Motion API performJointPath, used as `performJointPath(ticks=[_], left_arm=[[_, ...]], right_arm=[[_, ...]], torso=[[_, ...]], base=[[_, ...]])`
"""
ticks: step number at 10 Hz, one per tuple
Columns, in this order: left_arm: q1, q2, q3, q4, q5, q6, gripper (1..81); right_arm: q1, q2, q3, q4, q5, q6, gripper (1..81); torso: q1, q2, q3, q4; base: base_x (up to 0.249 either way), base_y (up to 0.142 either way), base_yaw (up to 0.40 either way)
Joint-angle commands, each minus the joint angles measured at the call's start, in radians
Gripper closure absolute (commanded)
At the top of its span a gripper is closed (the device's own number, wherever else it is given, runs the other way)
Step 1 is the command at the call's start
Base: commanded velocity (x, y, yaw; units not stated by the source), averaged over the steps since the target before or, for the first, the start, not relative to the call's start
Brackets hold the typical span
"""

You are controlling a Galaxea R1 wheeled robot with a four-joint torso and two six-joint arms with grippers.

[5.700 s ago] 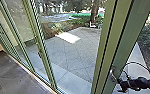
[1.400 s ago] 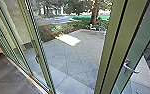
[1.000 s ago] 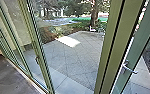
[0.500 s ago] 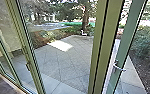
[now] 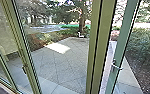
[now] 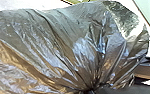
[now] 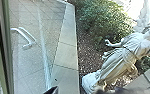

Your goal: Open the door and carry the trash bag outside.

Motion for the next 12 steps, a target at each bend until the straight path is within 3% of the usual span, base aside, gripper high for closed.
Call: performJointPath(ticks=[1,9,12], left_arm=[[-0.037,-0.007,0.001,-0.008,0.054,0.0,81.1],[-0.037,0.015,0.007,-0.011,0.051,-0.002,81.1],[-0.037,0.016,0.007,-0.017,0.052,0.0,81.1]], right_arm=[[0.08,-0.011,-0.114,-0.18,0.042,-0.014,1.0],[0.096,0.063,-0.444,-0.255,0.183,-0.241,1.0],[0.087,0.067,-0.522,-0.277,0.24,-0.286,1.0]], torso=[[0.0,0.0,0.0,0.0],[0.0,0.0,0.0,0.0],[0.0,0.0,0.0,0.0]], base=[[0.0,0.0,0.0],[0.0,0.0,0.0],[0.0,0.0,0.0]])
